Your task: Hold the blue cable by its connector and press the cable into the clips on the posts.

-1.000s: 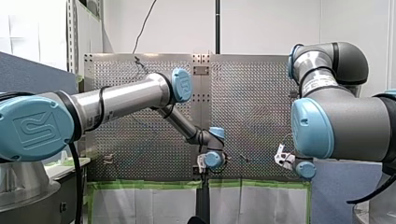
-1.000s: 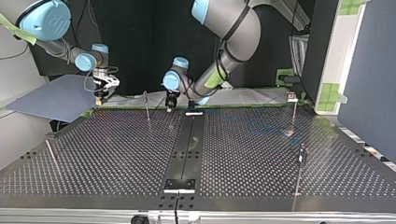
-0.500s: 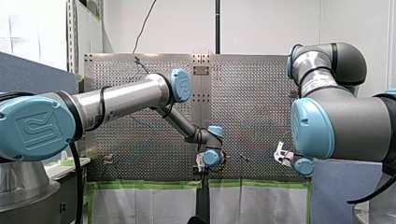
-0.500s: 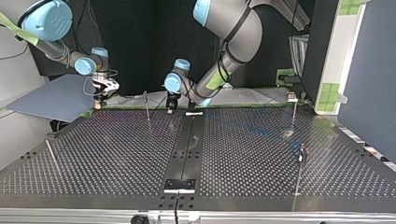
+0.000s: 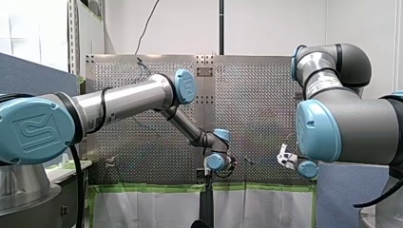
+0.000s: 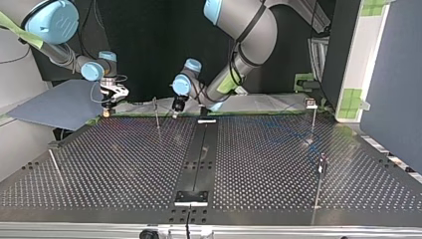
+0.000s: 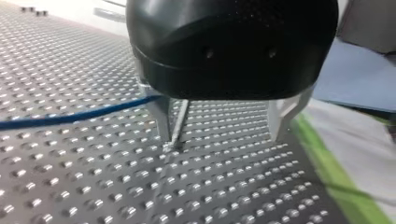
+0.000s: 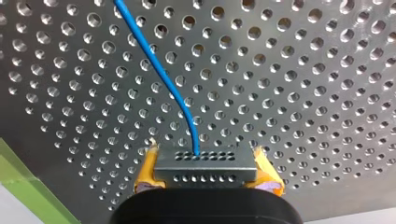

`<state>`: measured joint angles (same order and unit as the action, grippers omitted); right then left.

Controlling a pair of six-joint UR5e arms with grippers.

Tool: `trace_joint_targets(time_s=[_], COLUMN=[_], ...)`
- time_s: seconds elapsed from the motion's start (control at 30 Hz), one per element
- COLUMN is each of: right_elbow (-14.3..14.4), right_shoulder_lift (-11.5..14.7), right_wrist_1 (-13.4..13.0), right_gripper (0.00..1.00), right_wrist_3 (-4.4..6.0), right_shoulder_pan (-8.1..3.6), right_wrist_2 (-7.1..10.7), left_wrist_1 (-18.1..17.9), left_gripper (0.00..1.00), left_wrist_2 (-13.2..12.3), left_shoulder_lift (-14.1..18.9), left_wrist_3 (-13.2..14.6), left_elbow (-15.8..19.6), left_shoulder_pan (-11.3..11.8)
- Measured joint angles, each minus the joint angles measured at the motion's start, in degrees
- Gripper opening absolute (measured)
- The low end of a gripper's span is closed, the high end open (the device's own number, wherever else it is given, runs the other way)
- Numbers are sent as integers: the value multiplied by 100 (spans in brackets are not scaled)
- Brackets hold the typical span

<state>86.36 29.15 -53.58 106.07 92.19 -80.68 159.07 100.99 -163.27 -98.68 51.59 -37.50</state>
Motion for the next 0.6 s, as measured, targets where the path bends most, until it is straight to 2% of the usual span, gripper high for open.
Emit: trace_joint_targets(time_s=[0.3, 0.43, 0.6], right_elbow=[1, 0, 0], right_shoulder_lift=[-2, -2, -2], right_wrist_1=[48, 75, 149], right_gripper=[0, 0, 0], right_wrist_3=[11, 21, 28], right_shoulder_pan=[45, 61, 85], right_wrist_2=[0, 0, -6], left_wrist_1=[431, 380, 175], left_gripper=[100, 100, 100], left_wrist_2=[-68, -116, -135], left_shoulder_lift=[119, 304, 539], left_wrist_3=[463, 623, 592], left_elbow=[228, 422, 659], left_shoulder_pan=[-192, -291, -390])
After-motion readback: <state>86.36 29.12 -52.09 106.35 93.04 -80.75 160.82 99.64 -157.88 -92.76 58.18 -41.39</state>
